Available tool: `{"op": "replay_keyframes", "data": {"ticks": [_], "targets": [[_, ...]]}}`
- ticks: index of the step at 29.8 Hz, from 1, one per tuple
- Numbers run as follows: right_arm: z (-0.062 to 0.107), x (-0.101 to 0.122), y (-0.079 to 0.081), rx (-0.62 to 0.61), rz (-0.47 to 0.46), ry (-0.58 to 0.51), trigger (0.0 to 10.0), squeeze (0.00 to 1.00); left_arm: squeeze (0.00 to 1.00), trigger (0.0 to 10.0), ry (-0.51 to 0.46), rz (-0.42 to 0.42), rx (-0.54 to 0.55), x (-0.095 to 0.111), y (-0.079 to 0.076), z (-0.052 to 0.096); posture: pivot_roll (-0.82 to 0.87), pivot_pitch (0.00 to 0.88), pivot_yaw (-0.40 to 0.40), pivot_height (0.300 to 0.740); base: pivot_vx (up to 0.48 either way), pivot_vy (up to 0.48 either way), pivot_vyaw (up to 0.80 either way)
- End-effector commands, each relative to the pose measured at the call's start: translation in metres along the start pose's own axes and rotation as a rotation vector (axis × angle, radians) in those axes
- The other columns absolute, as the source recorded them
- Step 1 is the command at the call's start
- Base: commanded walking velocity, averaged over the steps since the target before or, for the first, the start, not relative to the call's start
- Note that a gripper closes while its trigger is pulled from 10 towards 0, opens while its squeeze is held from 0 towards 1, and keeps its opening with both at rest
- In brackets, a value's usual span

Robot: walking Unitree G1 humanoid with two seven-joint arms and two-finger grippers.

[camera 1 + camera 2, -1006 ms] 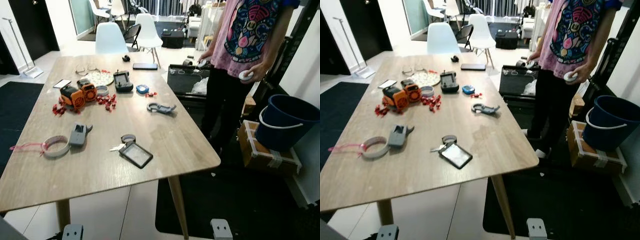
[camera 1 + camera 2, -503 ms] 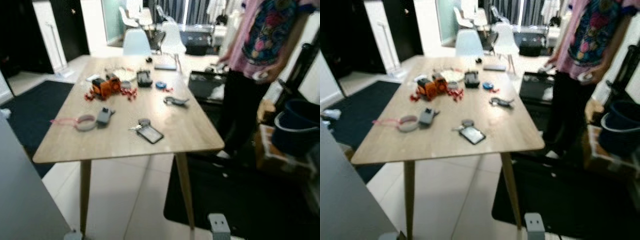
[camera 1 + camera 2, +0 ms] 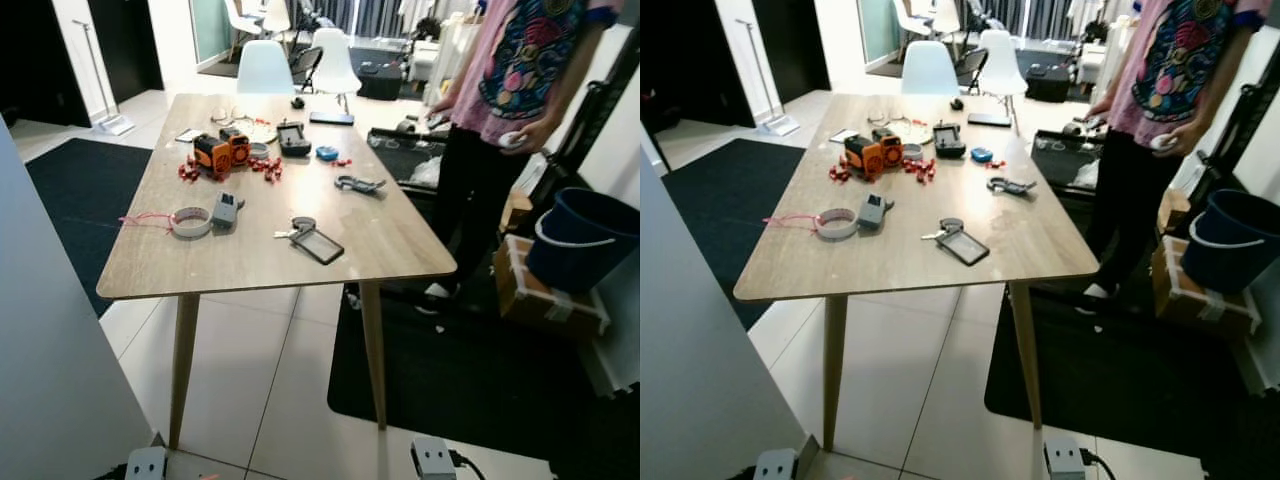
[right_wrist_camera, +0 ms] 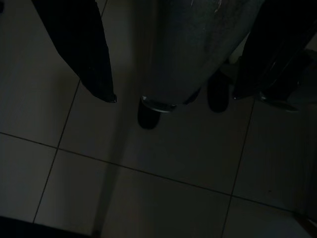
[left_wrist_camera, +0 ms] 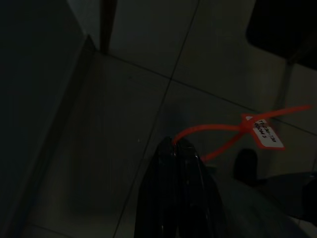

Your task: Hang keys on a hook

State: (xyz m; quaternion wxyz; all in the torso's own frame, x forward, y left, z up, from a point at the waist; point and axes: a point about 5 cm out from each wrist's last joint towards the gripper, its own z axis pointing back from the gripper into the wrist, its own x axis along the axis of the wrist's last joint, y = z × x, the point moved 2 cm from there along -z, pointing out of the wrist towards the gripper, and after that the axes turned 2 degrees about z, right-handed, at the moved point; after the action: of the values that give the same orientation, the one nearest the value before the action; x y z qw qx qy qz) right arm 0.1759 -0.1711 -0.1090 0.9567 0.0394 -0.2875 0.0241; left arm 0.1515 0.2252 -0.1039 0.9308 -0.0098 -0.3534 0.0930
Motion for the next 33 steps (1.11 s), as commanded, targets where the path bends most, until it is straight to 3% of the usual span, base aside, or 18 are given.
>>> {"op": "replay_keyframes", "data": {"ticks": [1,9,33], "targets": [[0.0,0.003,-0.001,-0.001,0.008,-0.003,10.0,0.0,0.0,10.0,-0.003,-0.006,-0.003,0.001,-0.001,-0.001,0.09,0.0,-0.033,0.74,0.0,0.0,0.0],[-0.001,0.004,0.002,0.033,0.063,-0.004,10.0,0.0,0.0,10.0,-0.006,-0.011,-0.006,0.002,-0.002,-0.001,0.1,0.0,-0.039,0.74,0.0,0.0,0.0],[-0.004,0.015,0.012,0.083,0.101,-0.023,10.0,0.0,0.0,10.0,-0.034,-0.024,-0.006,0.013,-0.007,-0.006,0.1,0.0,-0.046,0.74,0.0,0.0,0.8]]}}
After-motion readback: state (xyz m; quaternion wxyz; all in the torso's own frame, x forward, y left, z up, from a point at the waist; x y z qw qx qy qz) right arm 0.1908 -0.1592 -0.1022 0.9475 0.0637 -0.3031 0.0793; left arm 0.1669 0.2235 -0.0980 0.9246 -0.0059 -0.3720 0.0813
